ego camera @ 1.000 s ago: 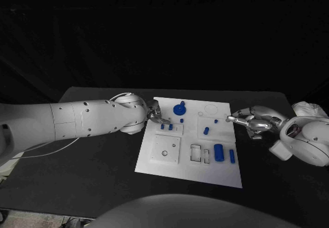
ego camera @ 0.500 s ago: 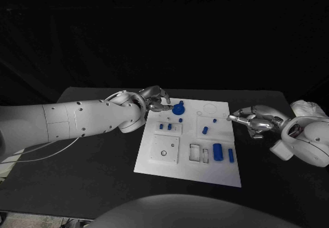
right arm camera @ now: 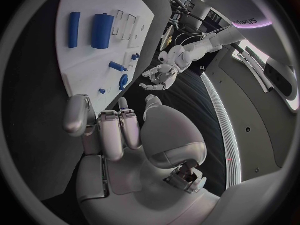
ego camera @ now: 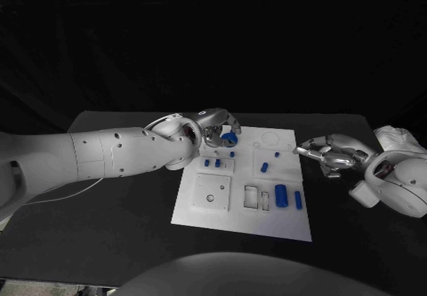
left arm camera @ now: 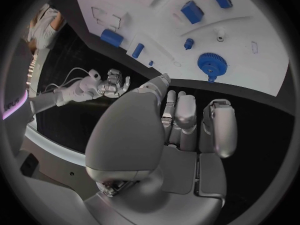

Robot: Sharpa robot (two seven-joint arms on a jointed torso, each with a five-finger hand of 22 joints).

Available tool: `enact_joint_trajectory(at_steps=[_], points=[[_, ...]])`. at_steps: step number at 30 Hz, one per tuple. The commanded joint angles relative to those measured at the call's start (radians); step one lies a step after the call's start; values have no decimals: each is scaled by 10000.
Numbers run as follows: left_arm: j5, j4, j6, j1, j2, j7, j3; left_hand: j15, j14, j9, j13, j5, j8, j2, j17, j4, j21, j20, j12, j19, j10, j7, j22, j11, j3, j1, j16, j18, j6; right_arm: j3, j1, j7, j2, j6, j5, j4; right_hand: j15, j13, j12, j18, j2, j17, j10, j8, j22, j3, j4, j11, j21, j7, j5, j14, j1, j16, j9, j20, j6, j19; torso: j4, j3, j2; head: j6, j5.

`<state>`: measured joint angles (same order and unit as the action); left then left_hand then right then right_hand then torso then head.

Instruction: Assemble the parts on the task board

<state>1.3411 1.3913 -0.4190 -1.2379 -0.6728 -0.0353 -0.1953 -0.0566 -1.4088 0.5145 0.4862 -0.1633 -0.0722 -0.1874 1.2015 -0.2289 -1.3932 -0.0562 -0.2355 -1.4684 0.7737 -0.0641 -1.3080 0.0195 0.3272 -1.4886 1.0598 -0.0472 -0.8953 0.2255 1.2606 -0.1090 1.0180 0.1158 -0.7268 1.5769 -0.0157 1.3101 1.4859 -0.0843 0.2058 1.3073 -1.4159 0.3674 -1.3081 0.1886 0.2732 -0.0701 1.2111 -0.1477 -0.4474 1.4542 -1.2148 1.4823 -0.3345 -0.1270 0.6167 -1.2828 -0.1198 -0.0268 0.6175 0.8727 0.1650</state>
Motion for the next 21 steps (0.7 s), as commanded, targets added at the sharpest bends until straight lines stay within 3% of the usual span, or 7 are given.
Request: enact_joint_trajectory(at_steps=[1, 7, 12, 21], points=[[3264, -79, 1552, -9, 115, -451, 11, -175, -109, -516, -577, 0, 115, -36, -435, 2, -36, 193, 274, -152, 122, 156, -1812, -175, -470, -12, -223, -6, -201, -2, 10, -207, 26, 17, -58, 37, 11, 1492, 21, -33, 29, 1311, -95, -36, -1478, -52, -3, 37, 36, -32, -29, 52, -87, 70, 15, -3, 49, -62, -44, 13, 85, -1, 11], [4186, -244, 2106, 4, 329, -400, 9, -200, -152, -1149, -1225, -435, 74, 78, -747, 78, 37, 235, 476, -180, 436, 204, -1788, -205, -760, -226, -116, -3, -427, -4, 23, -210, 31, 0, -59, 35, 13, 1501, 29, -28, 21, 1321, -109, -38, -1487, -54, -3, 40, 63, -29, -29, 63, -98, 78, 17, -1, 45, -85, -48, 19, 148, -1, -24], [4341, -344, 2049, 13, 427, -324, 10, -180, -75, -1427, -1499, -717, 49, 135, -983, 112, 108, 218, 478, -170, 745, 175, -1768, -172, -750, -307, -140, -13, -636, -4, 26, -221, -17, -19, -60, -15, 14, 1492, 23, -30, 18, 1316, -99, -40, -1483, -55, -2, 41, 53, -28, -28, 59, -102, 75, 18, -1, 44, -77, -83, 25, 175, -1, -3], [4341, -436, 1984, 18, 478, -283, 11, -140, 108, -1683, -1784, -1153, 17, 210, -1338, 98, 258, 182, 469, -112, 1142, 126, -1723, -115, -578, -325, -260, -40, -917, -4, 26, -222, -34, -30, -59, -29, 15, 1486, 19, -33, 16, 1311, -91, -40, -1480, -56, 0, 42, 44, -28, -28, 56, -105, 72, 19, 0, 43, -71, -75, 22, 159, -1, -63]])
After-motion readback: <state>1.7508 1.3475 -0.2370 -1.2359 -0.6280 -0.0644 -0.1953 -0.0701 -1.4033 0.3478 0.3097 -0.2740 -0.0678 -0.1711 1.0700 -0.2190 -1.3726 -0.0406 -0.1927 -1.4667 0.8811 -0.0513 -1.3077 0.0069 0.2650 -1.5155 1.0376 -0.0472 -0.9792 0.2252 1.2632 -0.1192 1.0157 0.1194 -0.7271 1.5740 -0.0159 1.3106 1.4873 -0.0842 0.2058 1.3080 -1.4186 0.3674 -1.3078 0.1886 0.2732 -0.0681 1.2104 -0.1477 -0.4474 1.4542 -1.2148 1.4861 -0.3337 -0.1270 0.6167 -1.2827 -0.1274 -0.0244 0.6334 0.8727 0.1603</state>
